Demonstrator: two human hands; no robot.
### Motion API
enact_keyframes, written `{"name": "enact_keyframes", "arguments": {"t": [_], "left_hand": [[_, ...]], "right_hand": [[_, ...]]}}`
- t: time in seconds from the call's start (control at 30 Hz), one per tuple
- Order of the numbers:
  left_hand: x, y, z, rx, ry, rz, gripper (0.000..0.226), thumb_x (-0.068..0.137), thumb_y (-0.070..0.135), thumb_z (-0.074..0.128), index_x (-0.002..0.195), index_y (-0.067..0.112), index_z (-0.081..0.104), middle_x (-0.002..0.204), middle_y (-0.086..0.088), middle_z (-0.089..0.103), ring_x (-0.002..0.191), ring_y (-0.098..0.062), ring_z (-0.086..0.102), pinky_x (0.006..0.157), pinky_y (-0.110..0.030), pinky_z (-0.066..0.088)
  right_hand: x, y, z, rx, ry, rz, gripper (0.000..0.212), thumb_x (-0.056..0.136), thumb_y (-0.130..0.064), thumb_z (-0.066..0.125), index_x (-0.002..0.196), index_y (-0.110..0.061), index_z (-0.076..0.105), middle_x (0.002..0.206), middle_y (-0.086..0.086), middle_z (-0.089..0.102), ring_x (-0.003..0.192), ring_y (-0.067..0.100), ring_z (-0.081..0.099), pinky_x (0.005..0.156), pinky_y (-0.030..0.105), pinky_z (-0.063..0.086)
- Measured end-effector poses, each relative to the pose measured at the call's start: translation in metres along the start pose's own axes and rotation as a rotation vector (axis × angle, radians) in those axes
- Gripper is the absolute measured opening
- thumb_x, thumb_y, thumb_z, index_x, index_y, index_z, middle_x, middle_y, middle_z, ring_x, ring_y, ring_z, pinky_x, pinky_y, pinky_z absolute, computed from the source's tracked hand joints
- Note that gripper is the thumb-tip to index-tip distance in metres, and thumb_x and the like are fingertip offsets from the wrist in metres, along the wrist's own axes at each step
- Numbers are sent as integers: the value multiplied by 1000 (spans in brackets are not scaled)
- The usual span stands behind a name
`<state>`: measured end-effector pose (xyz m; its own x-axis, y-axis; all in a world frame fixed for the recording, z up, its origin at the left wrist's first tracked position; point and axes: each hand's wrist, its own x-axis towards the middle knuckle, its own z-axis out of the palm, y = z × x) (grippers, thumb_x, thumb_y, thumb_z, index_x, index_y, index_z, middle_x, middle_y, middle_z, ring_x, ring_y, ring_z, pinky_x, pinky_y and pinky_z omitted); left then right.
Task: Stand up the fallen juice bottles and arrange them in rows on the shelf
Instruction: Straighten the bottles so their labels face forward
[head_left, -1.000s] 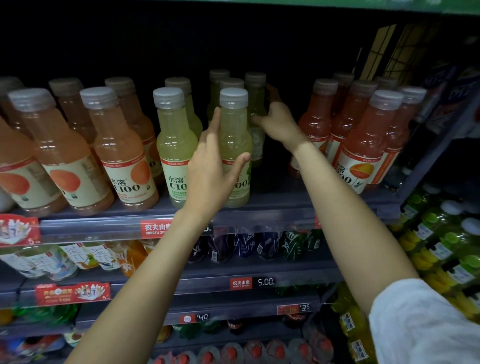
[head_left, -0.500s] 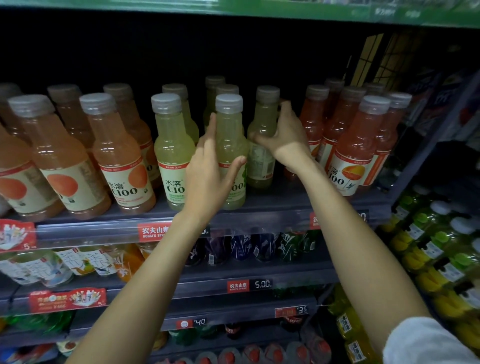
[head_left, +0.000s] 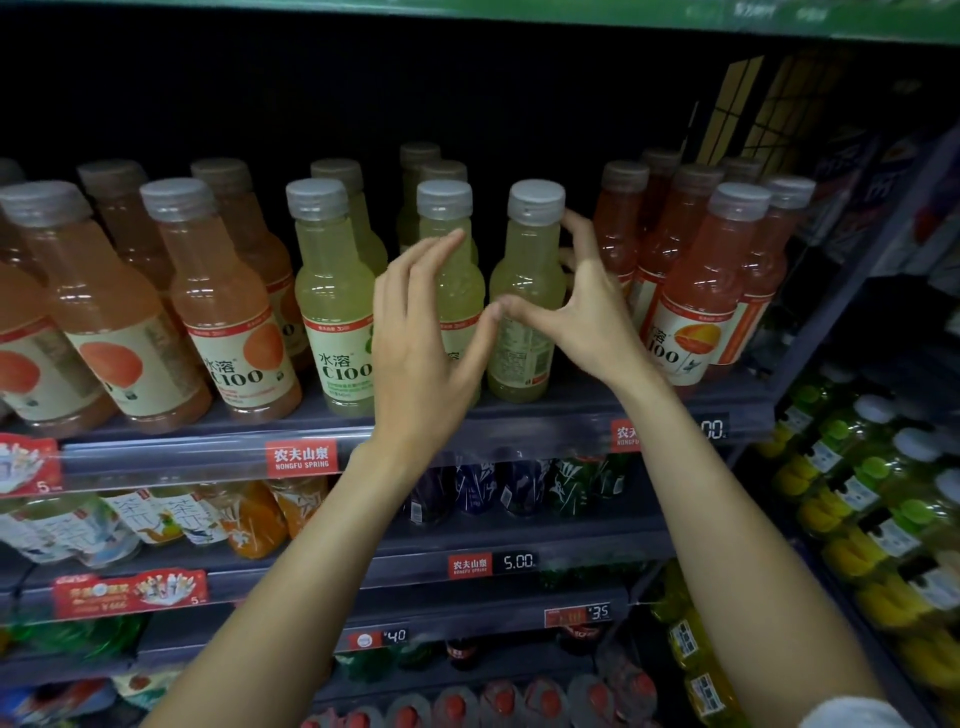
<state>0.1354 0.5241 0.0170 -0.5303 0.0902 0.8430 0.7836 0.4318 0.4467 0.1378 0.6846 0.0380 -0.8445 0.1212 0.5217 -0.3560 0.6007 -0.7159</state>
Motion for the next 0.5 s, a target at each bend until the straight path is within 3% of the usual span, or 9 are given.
{"name": "enact_keyframes", "arguments": {"t": [0.13, 0.27, 0.4, 0.47, 0.5], "left_hand": [[10, 9, -5, -109, -36, -82, 59, 90, 30, 66, 138, 7, 41, 124, 0, 52, 104, -11, 55, 88, -25, 48], [15, 12, -5, -151, -113, -142, 63, 86, 38, 70, 138, 15, 42, 122, 6, 55, 102, -6, 57, 81, -27, 52], [15, 2, -4, -83, -89, -111, 54, 87, 34, 68, 133, 15, 48, 120, 3, 57, 100, -4, 56, 82, -24, 51], [13, -8, -4, 58, -70, -47, 51, 87, 30, 69, 129, 10, 51, 118, -3, 57, 101, -12, 54, 87, -20, 44], [12, -13, -4, 144, -60, -17, 51, 85, 28, 70, 128, 7, 52, 118, -8, 56, 104, -17, 53, 90, -16, 39]], "right_hand": [[-10, -4, 1, 25, 13, -61, 85, 72, -42, 77, 140, -22, 30, 133, -6, 49, 123, 7, 47, 100, 24, 42], [-19, -6, 3, 23, 25, -105, 78, 72, -34, 79, 136, -19, 36, 127, -11, 52, 116, 1, 50, 92, 10, 40], [-16, -4, 2, -19, 101, -63, 80, 72, -43, 78, 136, -24, 35, 126, -9, 55, 113, 4, 53, 90, 16, 45], [-11, 0, -3, -36, 142, -10, 82, 70, -43, 79, 136, -26, 35, 117, -15, 56, 107, 0, 55, 89, 19, 46], [-8, 3, -6, -46, 156, 18, 82, 70, -41, 80, 136, -26, 35, 109, -21, 56, 100, -6, 55, 86, 14, 45]]}}
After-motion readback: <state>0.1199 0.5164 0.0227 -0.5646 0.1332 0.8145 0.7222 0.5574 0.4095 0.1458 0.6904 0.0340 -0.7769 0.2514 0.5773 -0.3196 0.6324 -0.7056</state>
